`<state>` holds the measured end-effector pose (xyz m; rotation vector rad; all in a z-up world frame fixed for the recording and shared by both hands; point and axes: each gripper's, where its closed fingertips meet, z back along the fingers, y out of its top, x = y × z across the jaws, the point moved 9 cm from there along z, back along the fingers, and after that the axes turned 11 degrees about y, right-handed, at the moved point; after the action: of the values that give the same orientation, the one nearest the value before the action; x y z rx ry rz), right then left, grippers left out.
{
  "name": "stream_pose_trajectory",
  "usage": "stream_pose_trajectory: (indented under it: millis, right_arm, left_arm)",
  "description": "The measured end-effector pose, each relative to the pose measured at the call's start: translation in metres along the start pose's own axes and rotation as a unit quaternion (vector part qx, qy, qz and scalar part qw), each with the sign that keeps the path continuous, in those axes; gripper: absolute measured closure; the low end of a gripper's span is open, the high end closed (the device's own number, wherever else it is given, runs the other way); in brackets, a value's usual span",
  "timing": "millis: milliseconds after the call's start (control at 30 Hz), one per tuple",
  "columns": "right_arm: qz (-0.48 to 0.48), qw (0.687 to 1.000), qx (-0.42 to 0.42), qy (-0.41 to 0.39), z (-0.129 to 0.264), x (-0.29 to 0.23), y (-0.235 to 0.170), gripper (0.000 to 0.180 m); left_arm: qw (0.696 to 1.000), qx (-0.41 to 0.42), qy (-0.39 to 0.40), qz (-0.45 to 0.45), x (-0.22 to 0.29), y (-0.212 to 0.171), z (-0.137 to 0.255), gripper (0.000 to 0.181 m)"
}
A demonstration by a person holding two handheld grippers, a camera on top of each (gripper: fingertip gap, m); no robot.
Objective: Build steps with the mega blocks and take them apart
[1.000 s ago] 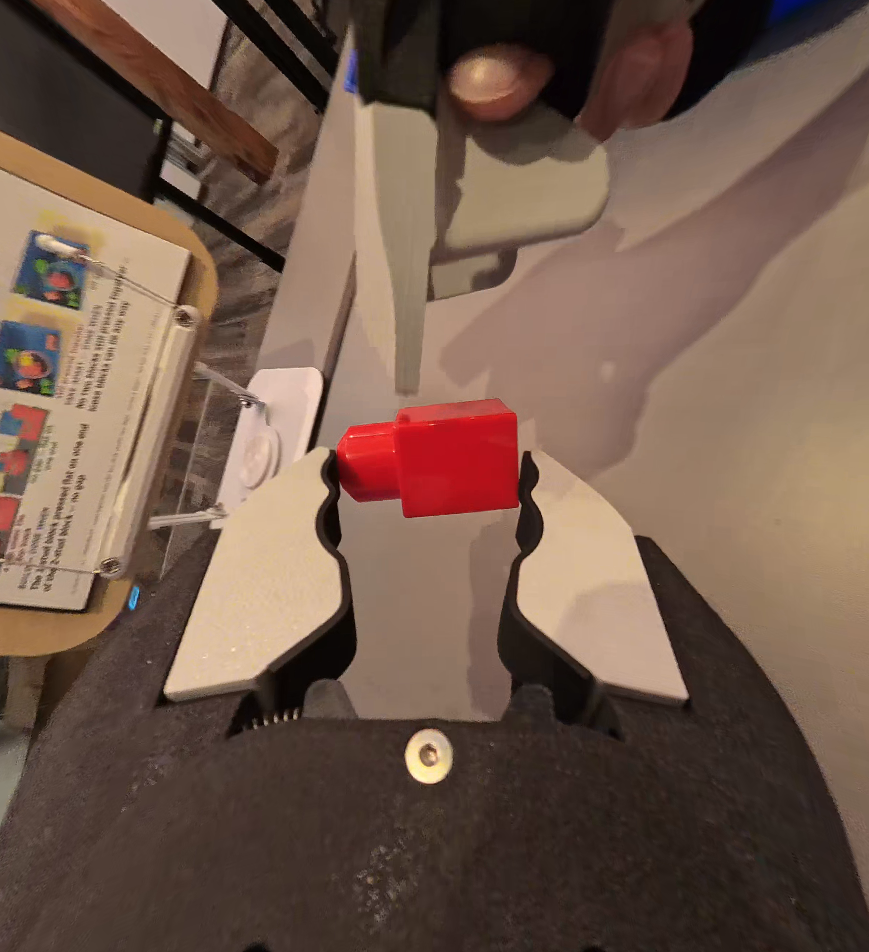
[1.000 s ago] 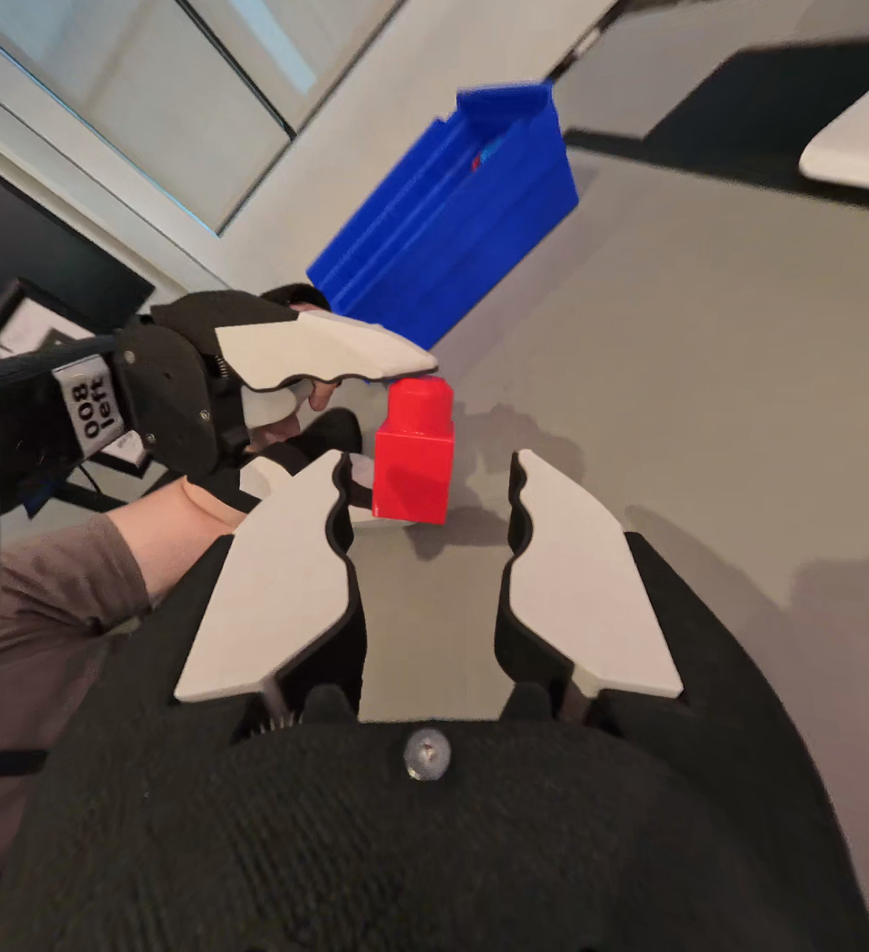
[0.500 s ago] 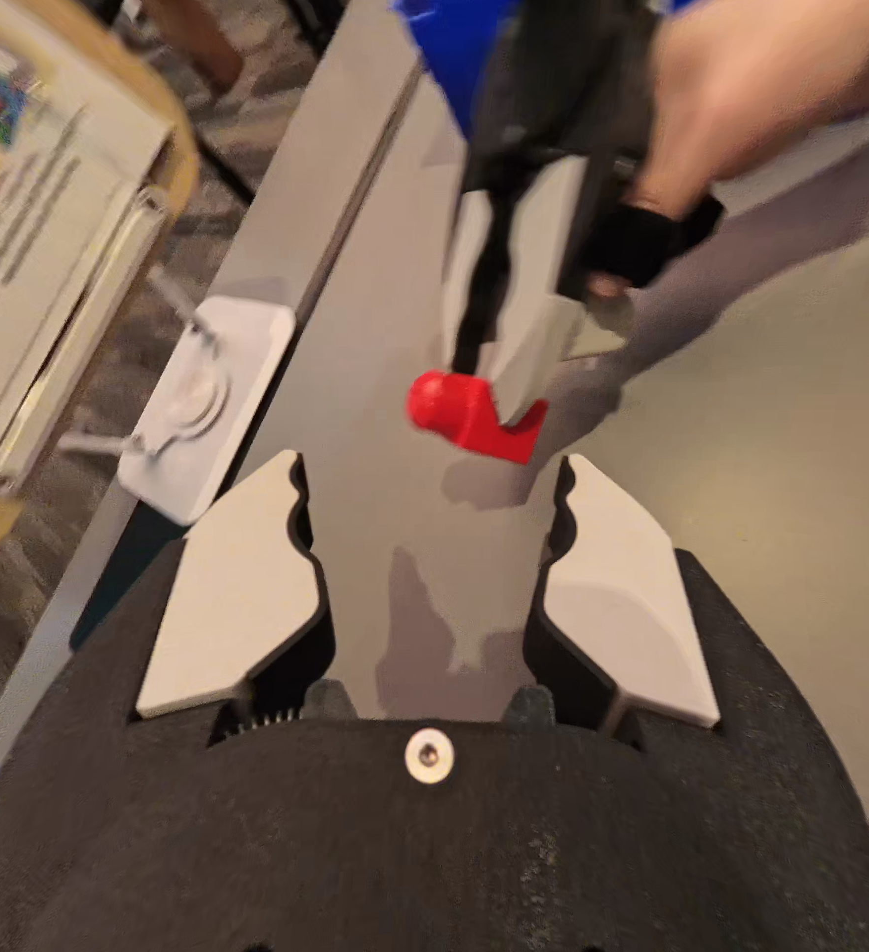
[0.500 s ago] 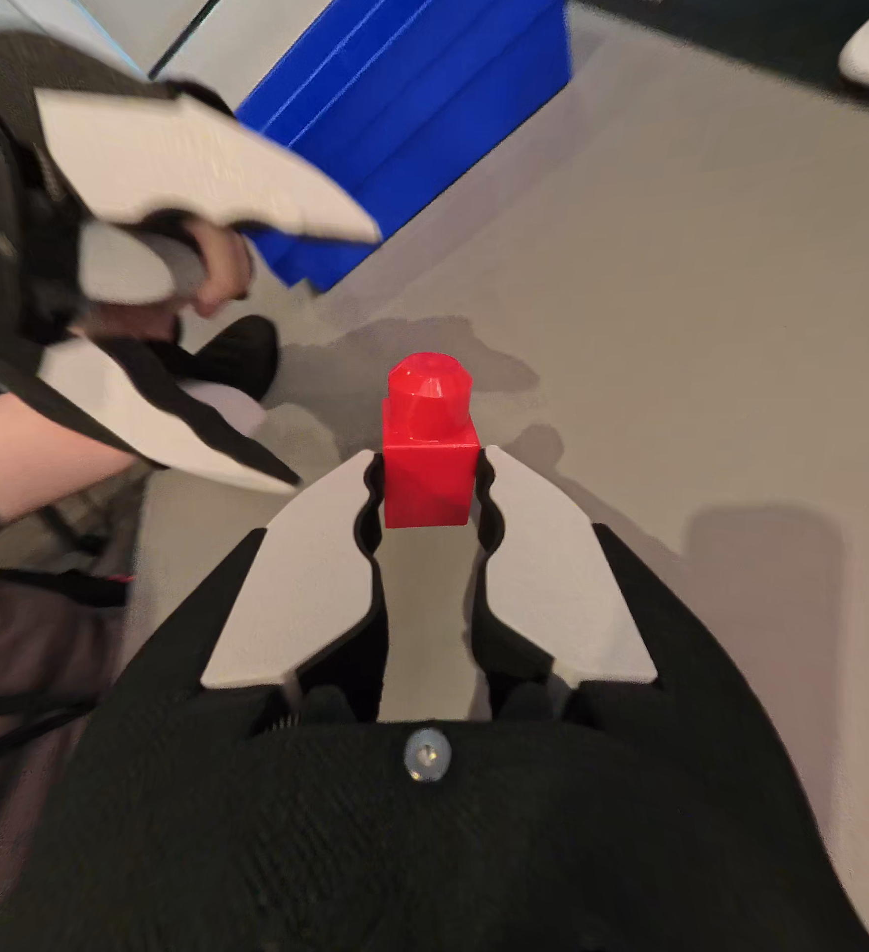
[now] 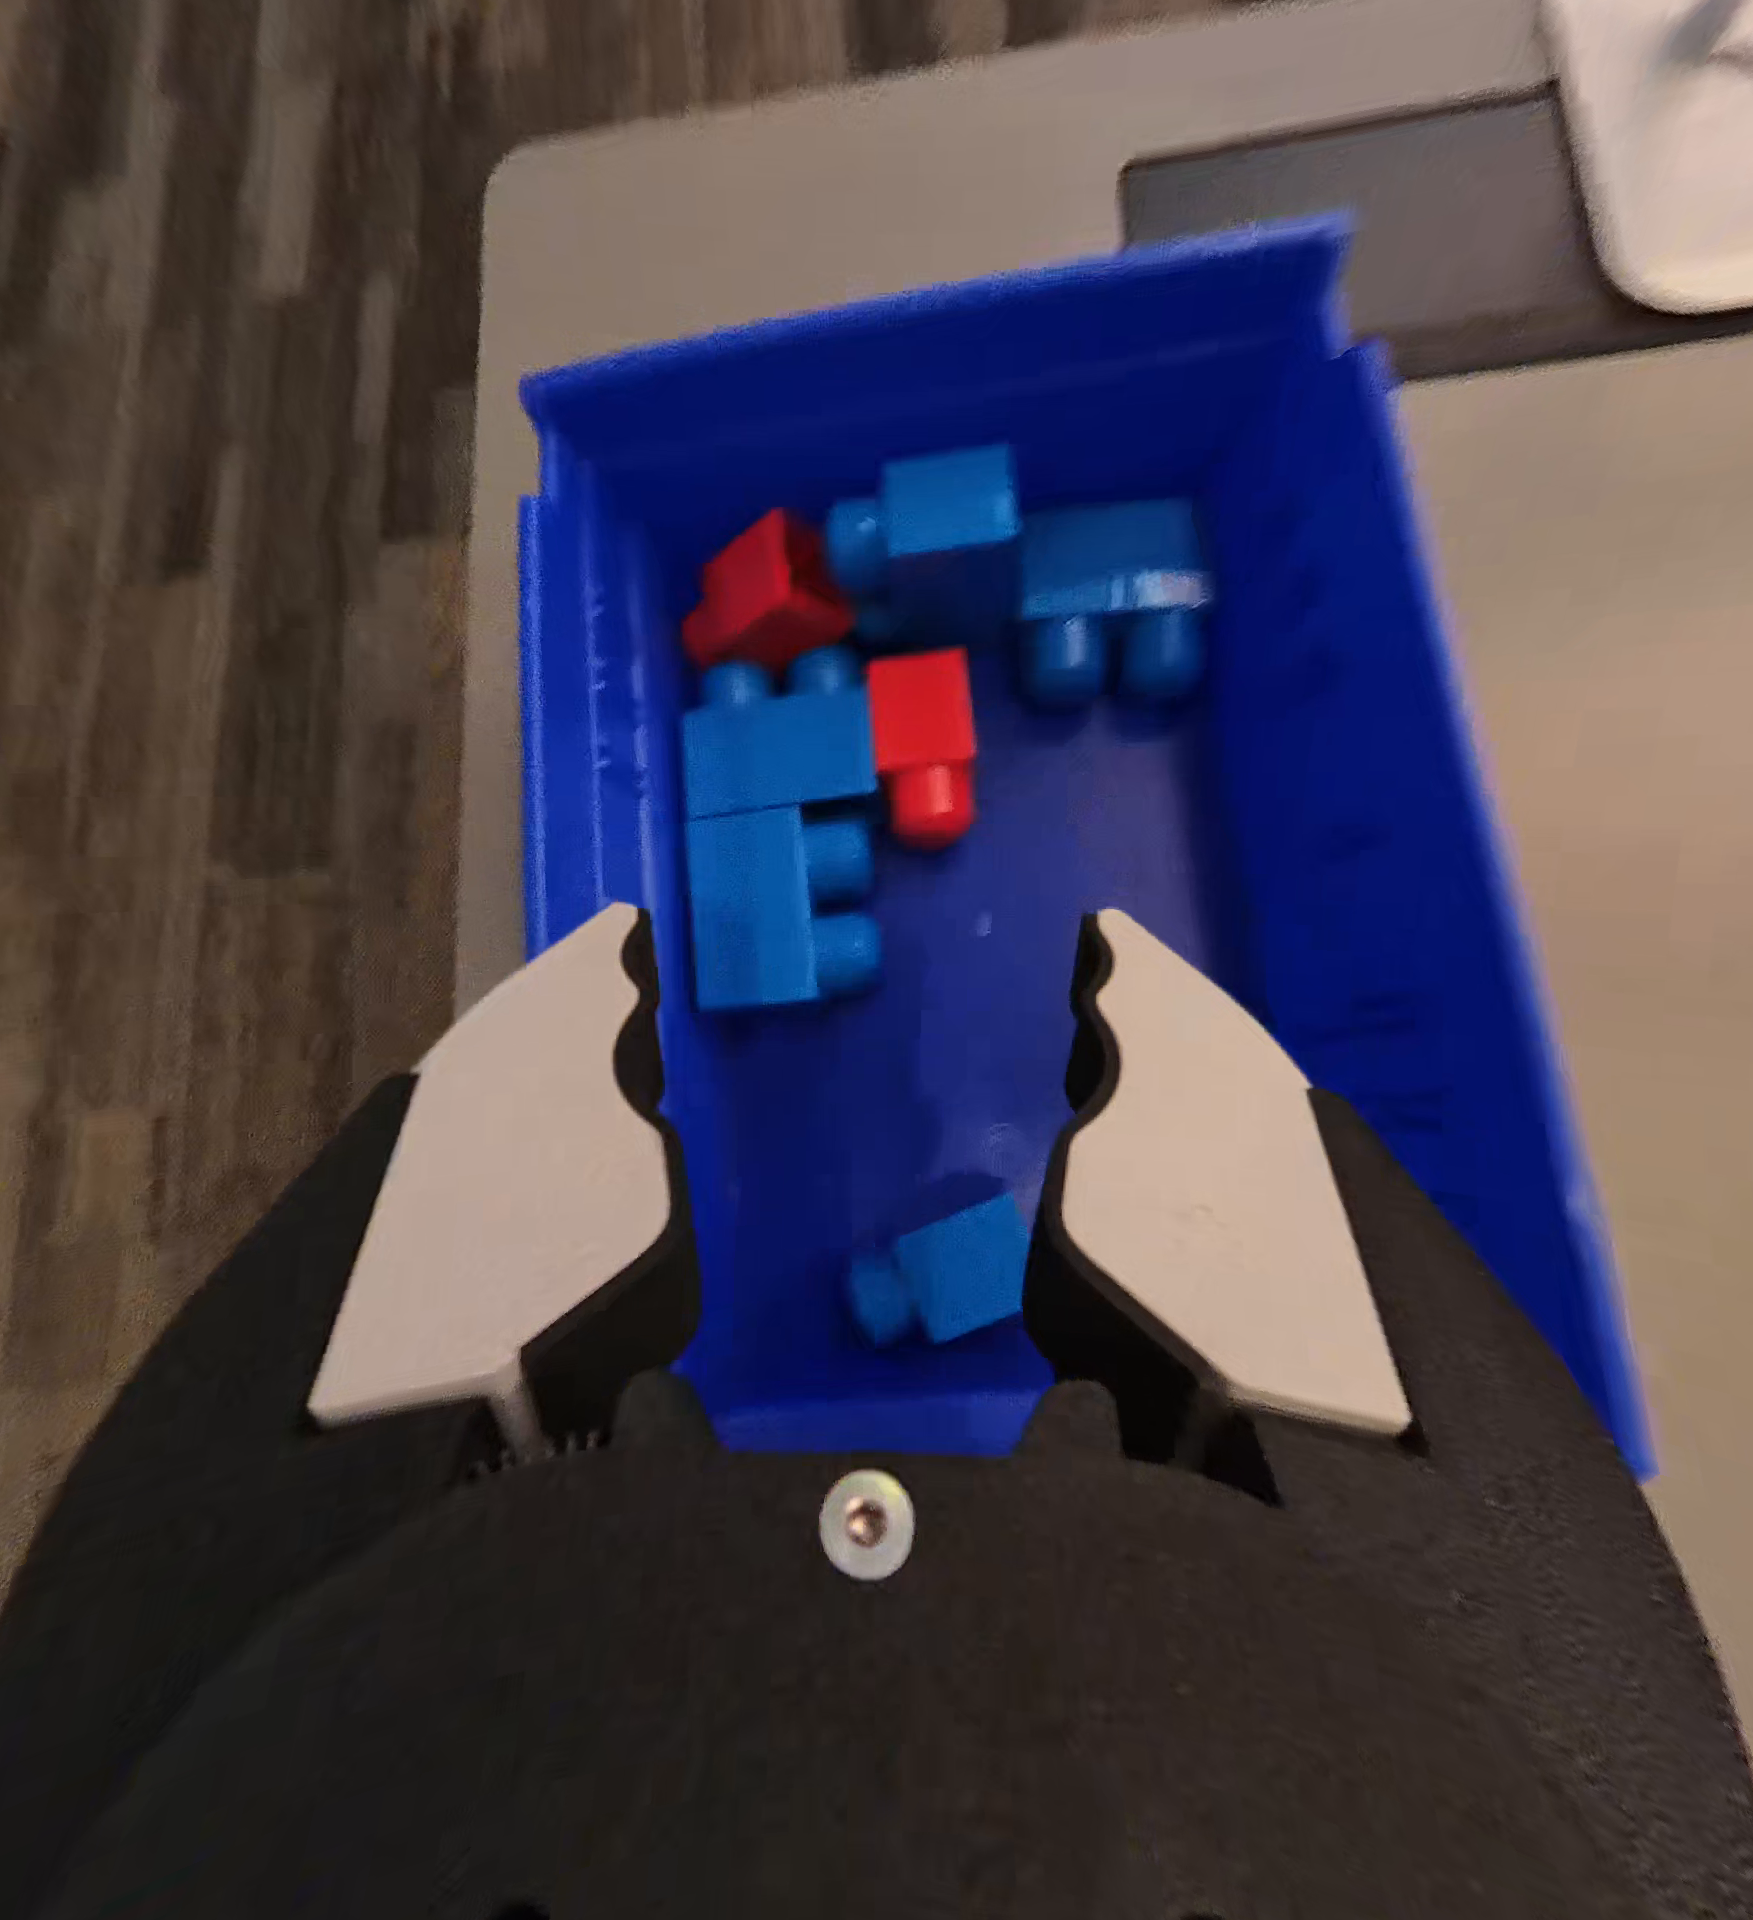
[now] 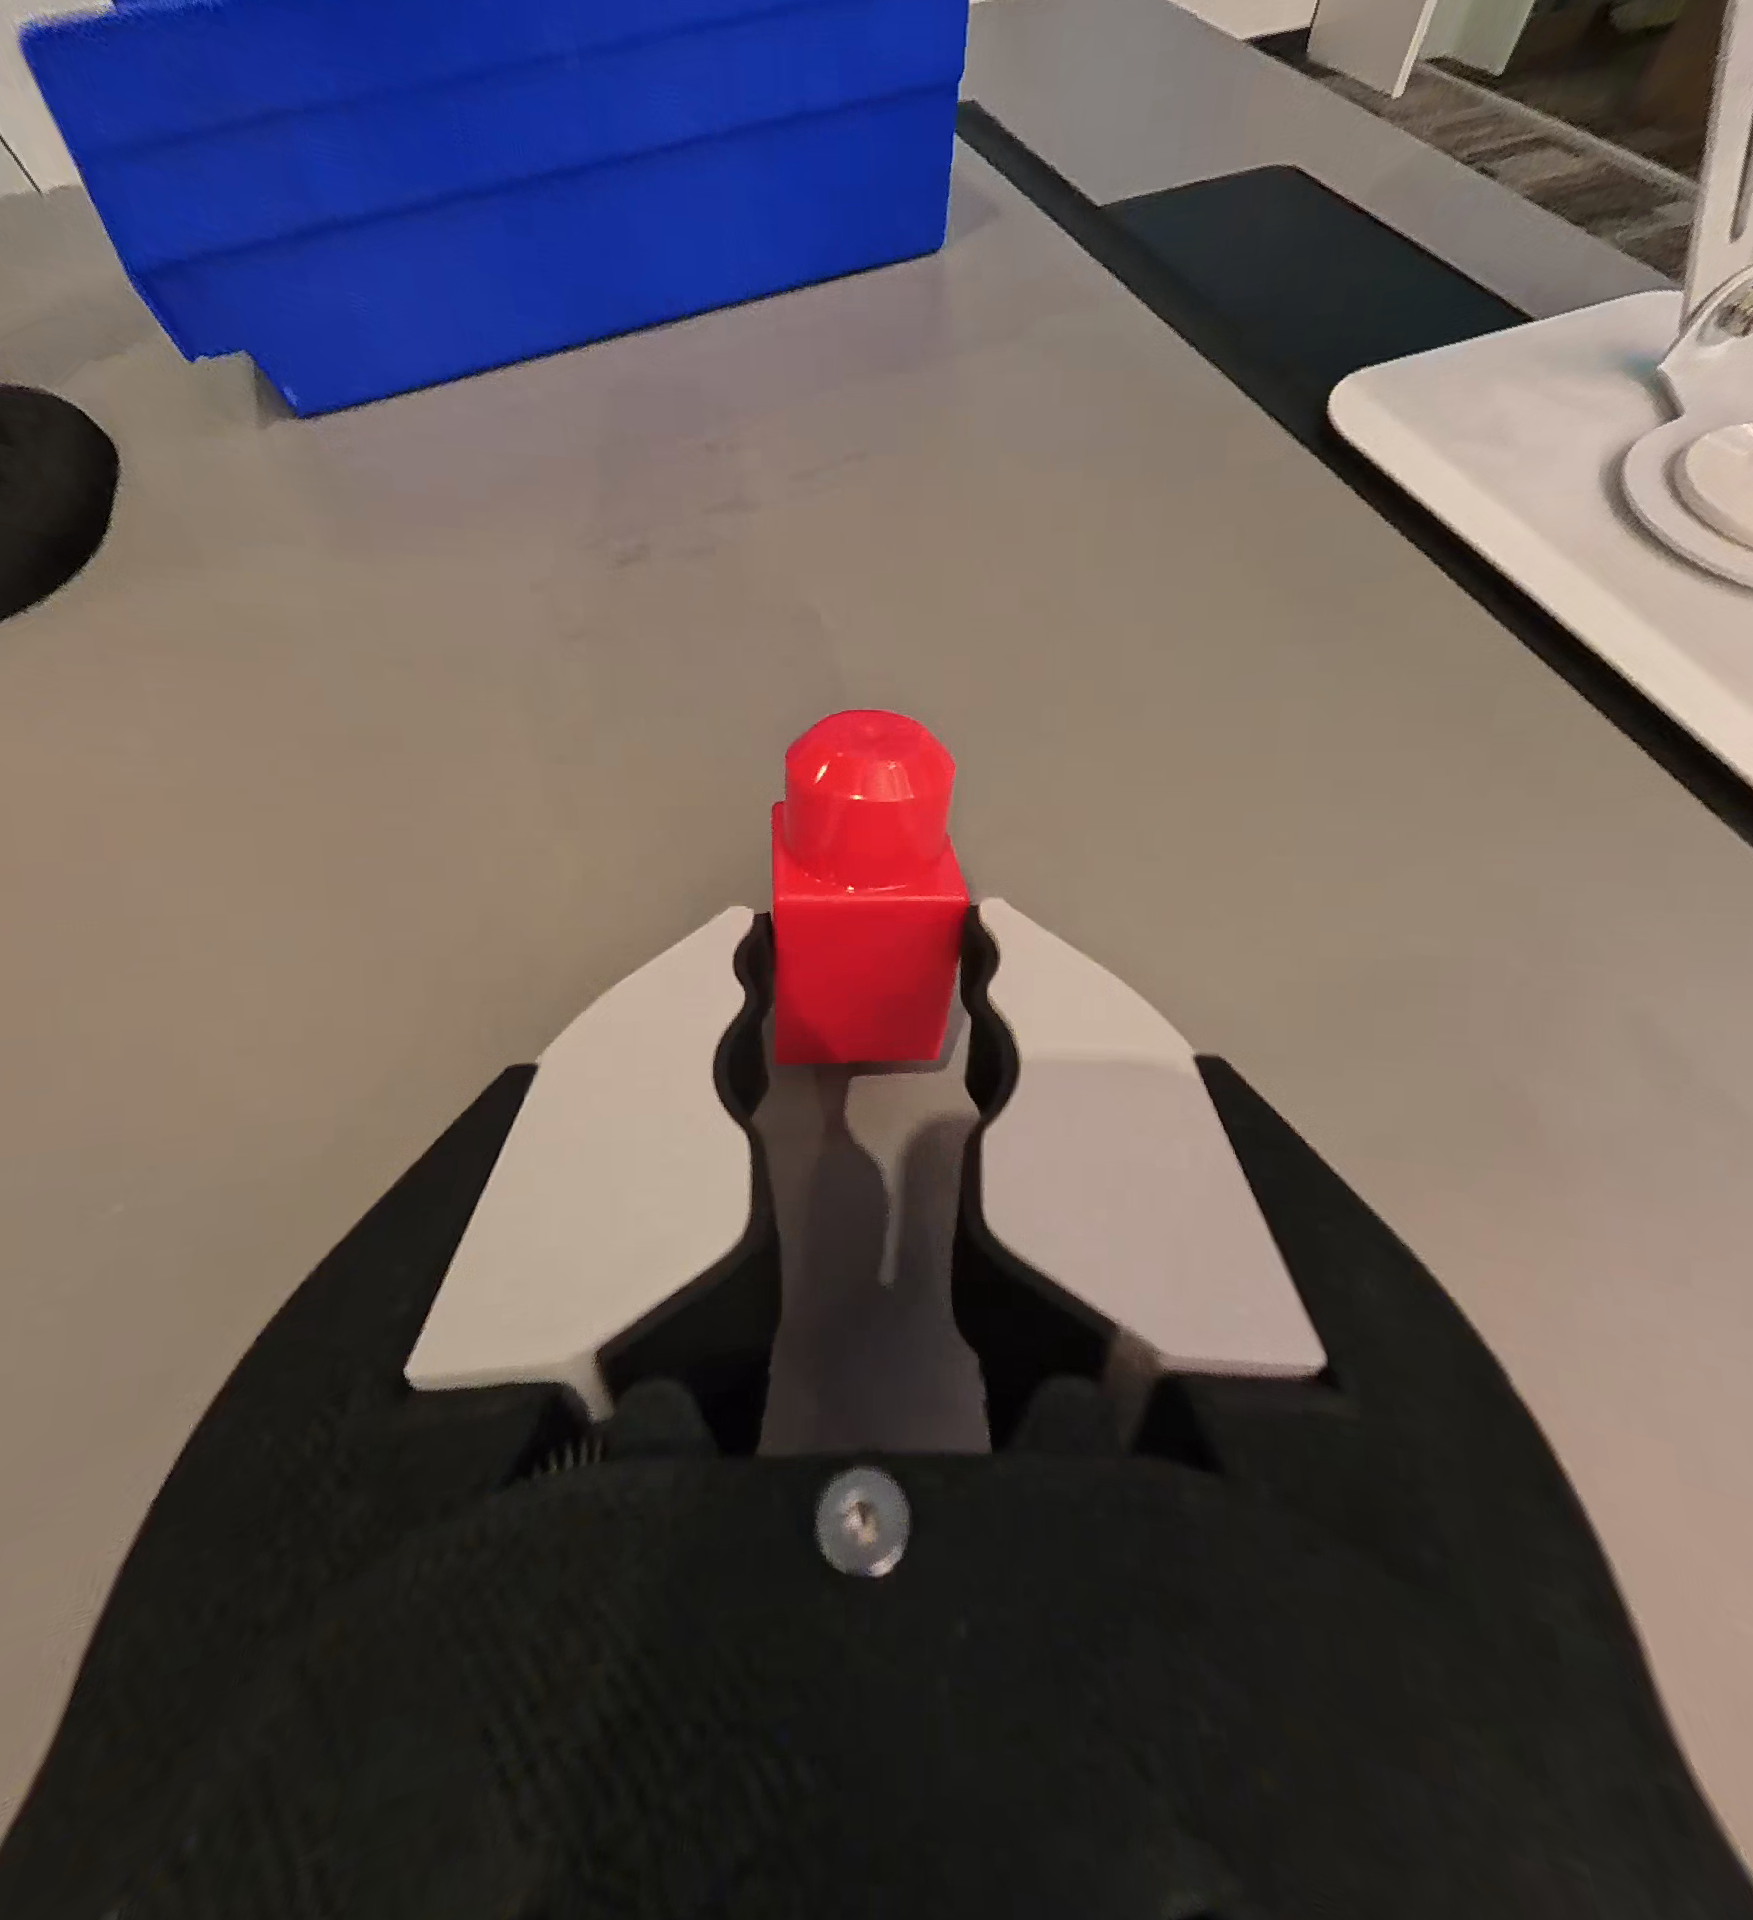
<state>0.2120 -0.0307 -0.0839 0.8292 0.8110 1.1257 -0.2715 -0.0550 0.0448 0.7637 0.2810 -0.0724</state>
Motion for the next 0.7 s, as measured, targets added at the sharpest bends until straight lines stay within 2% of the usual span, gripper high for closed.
stream_pose_trajectory:
  millis: [167, 267, 333, 433, 533, 700]
  right_arm:
    - [-0.016, 0.999, -0.052, 0.001, 0.001, 0.002, -0.008, 0.144]
    - [-0.024, 0.998, -0.049, -0.007, 0.002, 0.002, -0.008, 0.142]
    - [-0.028, 0.998, -0.047, -0.018, 0.004, 0.002, -0.005, 0.129]
    - [-0.028, 0.999, -0.026, -0.028, 0.01, 0.0, 0.005, 0.121]
    - [-0.028, 0.999, -0.005, -0.031, 0.016, -0.004, 0.014, 0.12]
    - [-0.026, 0.999, 0.003, -0.024, 0.02, -0.008, 0.02, 0.12]
  left_arm:
    - [0.998, -0.053, 0.028, -0.031, 0.005, -0.011, -0.042, 0.101]
    - [0.993, -0.077, 0.06, -0.068, 0.013, -0.014, -0.059, 0.101]
    - [0.992, -0.085, 0.061, -0.066, 0.017, -0.015, -0.07, 0.102]
    - [0.988, -0.113, 0.075, -0.069, 0.017, -0.021, -0.083, 0.096]
    - [0.988, -0.124, 0.068, -0.061, 0.017, -0.025, -0.091, 0.087]
    - [0.987, -0.135, 0.057, -0.061, 0.018, -0.03, -0.1, 0.086]
